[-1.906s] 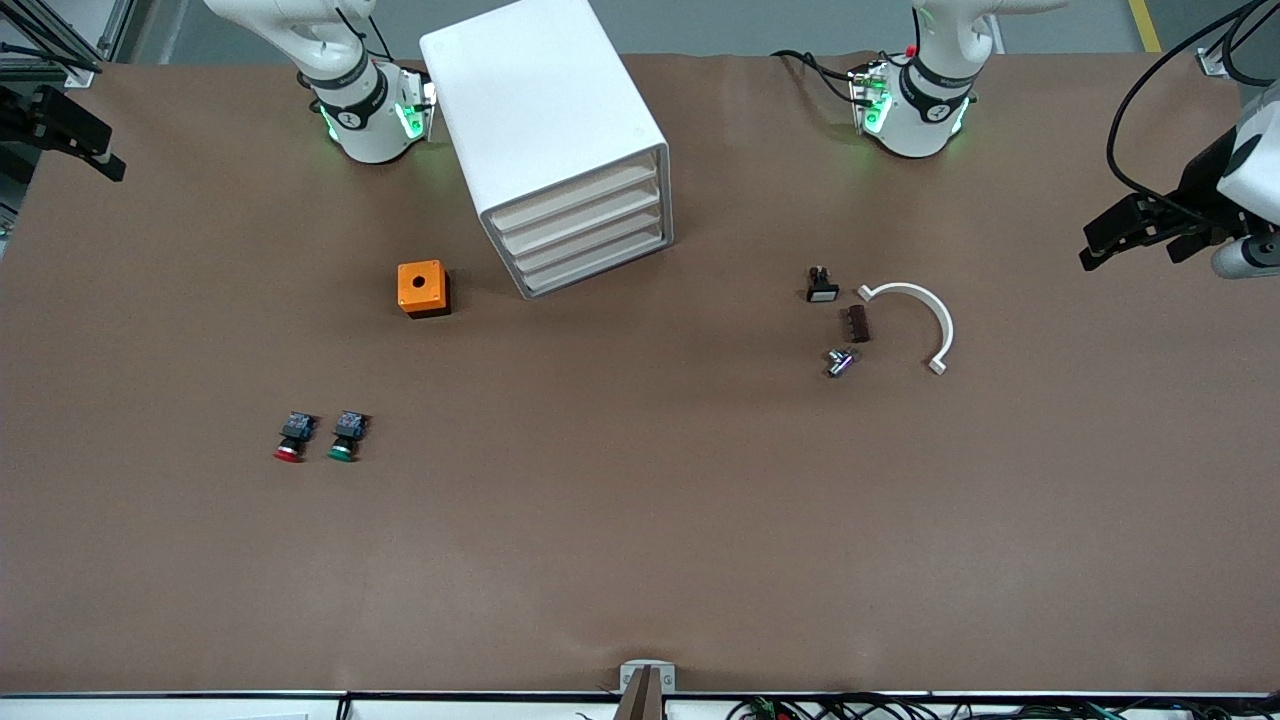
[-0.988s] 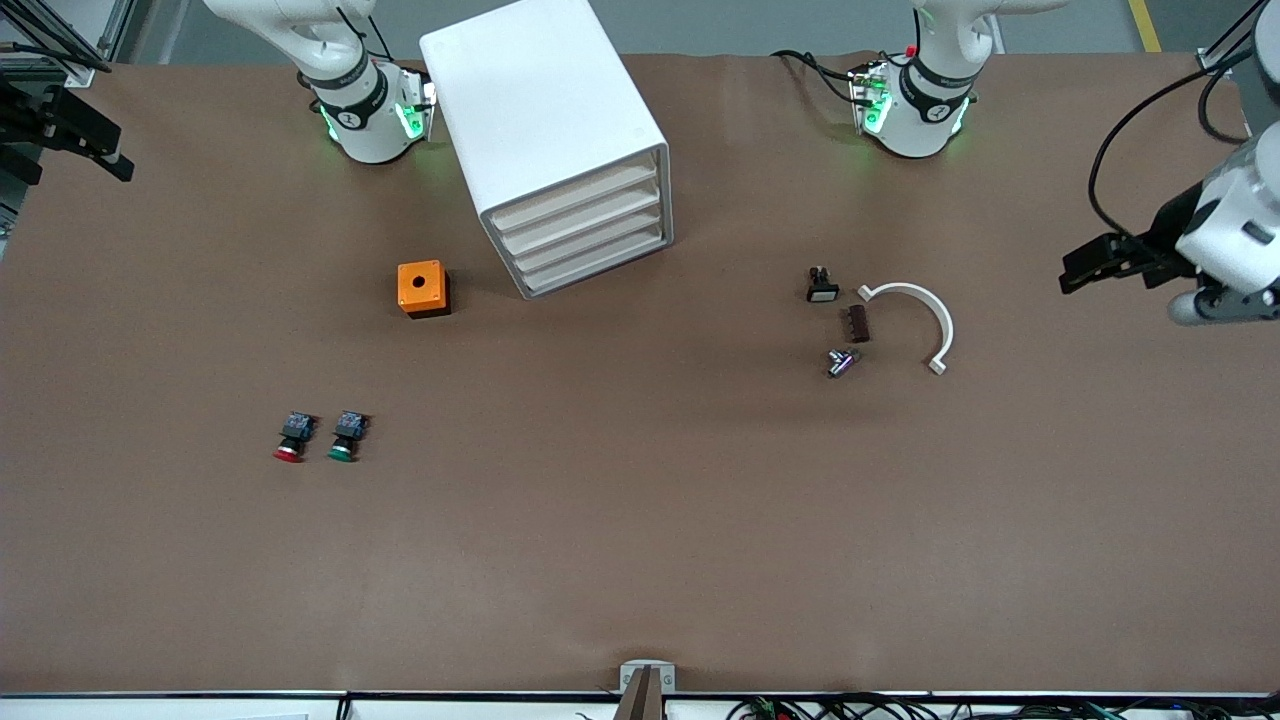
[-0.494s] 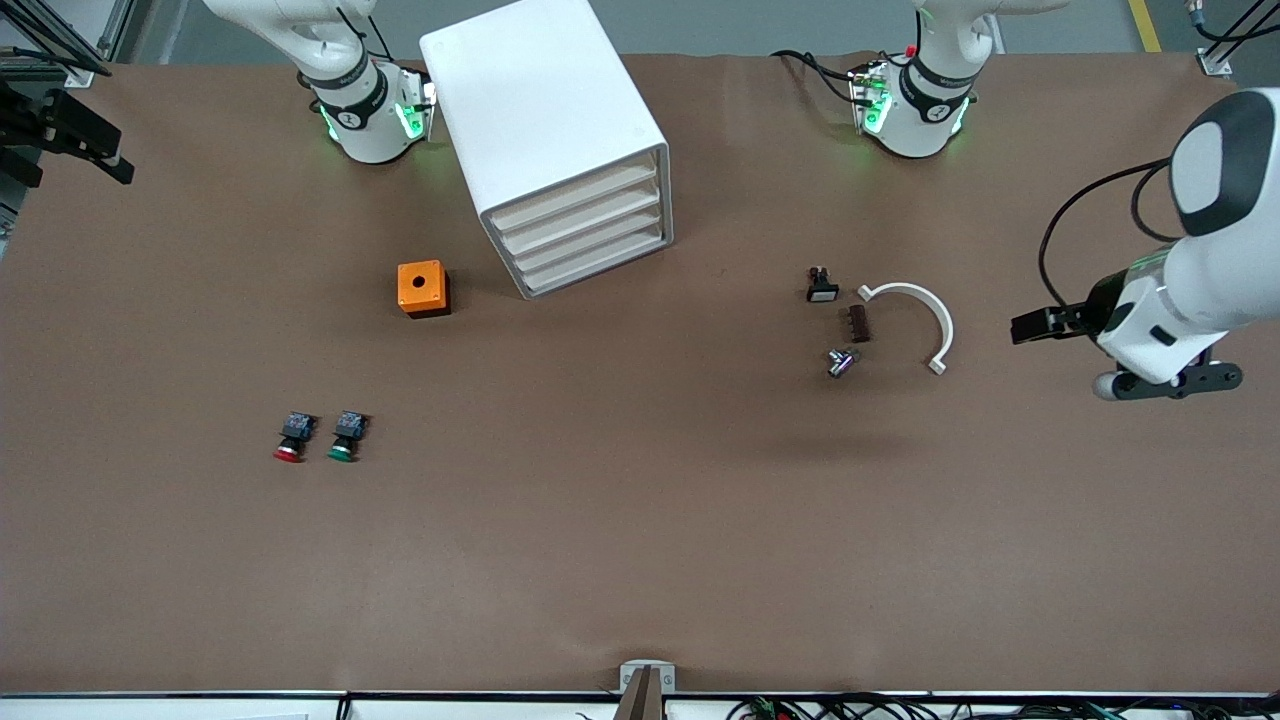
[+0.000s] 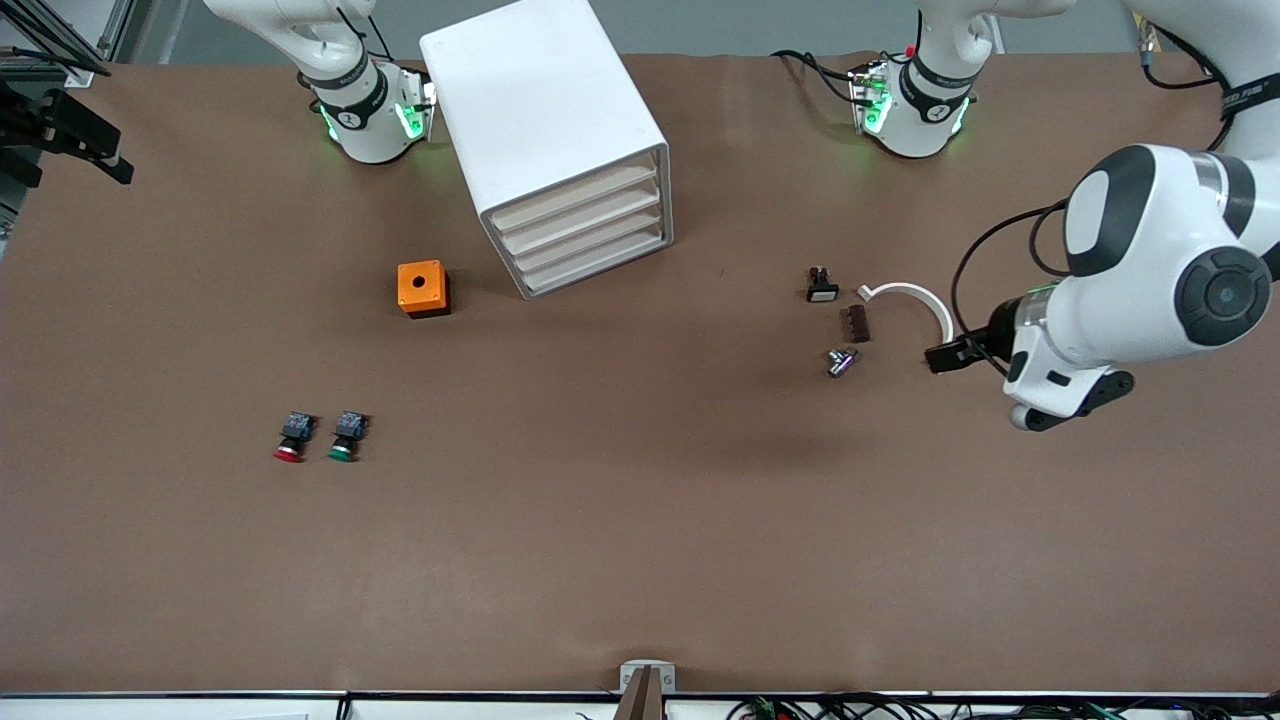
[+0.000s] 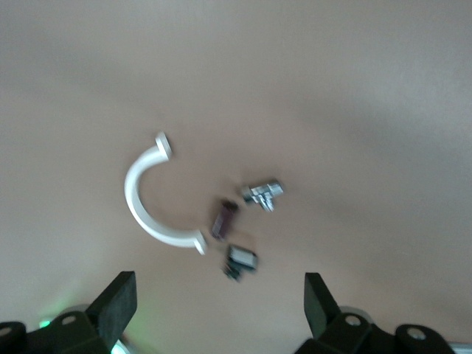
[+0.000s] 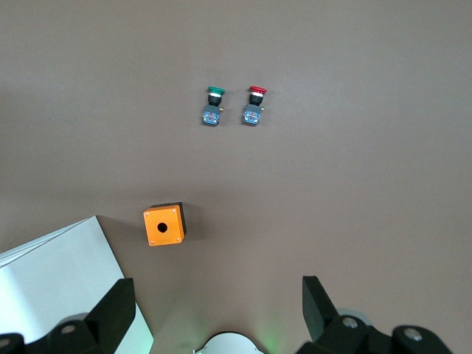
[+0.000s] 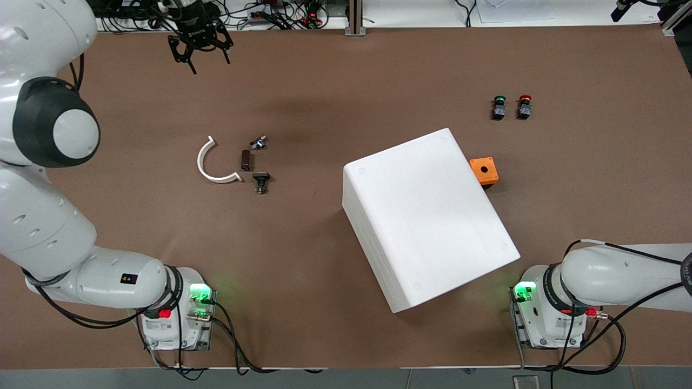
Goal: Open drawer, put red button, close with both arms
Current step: 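Move the left gripper toward the white drawer cabinet, then grasp the drawer handle with the left gripper while the right gripper reaches the red button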
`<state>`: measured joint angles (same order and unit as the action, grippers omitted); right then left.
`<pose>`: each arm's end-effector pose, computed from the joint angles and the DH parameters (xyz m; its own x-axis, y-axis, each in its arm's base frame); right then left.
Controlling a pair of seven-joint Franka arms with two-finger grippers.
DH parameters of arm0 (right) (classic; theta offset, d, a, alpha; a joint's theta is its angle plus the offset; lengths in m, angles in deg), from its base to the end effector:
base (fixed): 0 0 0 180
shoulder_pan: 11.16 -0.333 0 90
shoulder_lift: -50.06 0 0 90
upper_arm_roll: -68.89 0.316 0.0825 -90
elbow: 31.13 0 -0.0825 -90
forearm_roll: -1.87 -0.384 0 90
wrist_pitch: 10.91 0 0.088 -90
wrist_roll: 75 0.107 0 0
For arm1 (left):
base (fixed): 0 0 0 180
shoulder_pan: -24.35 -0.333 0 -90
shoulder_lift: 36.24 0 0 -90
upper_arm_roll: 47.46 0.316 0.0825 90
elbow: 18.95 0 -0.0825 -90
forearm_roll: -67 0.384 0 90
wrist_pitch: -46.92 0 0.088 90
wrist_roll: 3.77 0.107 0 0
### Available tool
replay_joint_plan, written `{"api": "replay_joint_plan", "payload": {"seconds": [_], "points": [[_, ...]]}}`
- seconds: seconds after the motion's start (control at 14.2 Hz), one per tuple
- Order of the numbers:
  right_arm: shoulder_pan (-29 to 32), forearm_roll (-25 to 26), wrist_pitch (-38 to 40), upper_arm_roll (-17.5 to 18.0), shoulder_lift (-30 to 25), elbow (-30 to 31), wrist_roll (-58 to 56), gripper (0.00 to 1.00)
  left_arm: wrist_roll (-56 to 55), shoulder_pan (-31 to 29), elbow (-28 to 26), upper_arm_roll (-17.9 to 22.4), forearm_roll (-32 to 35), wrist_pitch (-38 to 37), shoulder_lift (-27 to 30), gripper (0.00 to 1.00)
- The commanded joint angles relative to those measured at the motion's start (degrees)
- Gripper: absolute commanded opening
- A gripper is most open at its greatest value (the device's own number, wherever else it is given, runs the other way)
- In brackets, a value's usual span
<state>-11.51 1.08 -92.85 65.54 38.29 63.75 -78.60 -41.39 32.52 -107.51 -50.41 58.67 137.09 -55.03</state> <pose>0.4728 -0.0267 0.6782 0.9997 0.0139 -0.0191 0.0134 -0.9996 -0.0269 0.6098 -0.1320 0.4432 0.8311 0.4491 -0.3281 0.4570 -0.8876 -0.0575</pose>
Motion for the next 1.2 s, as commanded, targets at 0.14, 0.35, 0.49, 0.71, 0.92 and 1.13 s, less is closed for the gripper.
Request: {"api": "replay_joint_plan", "payload": {"seconds": [0.14, 0.35, 0.49, 0.71, 0.92, 1.13], "points": [[0.08, 0.17, 0.20, -0.17, 0.43, -1.01, 0.53, 1.00, -23.16, 2.46, 10.43, 0.22, -14.22, -9.75, -9.07, 1.00], [0.17, 0.43, 0.11, -0.17, 0.78, -1.10, 0.18, 1.00, -35.37, 5.97, 10.34, 0.23, -19.25, -9.66, -11.00, 1.00], [0.52, 0.79, 0.46, -0.61, 2.27, -2.50, 0.00, 1.00, -44.16, 8.17, 10.25, 0.22, -21.71, -9.75, -12.23, 1.00], [0.43, 1.31, 0.29, -0.61, 6.13, -2.59, 0.26, 1.00, -58.75, 8.62, 10.34, 0.14, -31.98, -10.54, -17.41, 1.00], [0.87, 2.80, -0.93, -0.70, 8.78, -2.68, 0.00, 1.00, -63.53, 11.60, 10.34, 0.22, -36.29, -13.08, -19.53, 1.00], [3.58, 2.90, -5.66, -0.79, 13.26, -2.77, -0.09, 1.00, -73.95, 12.66, 10.34, 0.22, -41.05, -15.11, -22.25, 1.00]]}}
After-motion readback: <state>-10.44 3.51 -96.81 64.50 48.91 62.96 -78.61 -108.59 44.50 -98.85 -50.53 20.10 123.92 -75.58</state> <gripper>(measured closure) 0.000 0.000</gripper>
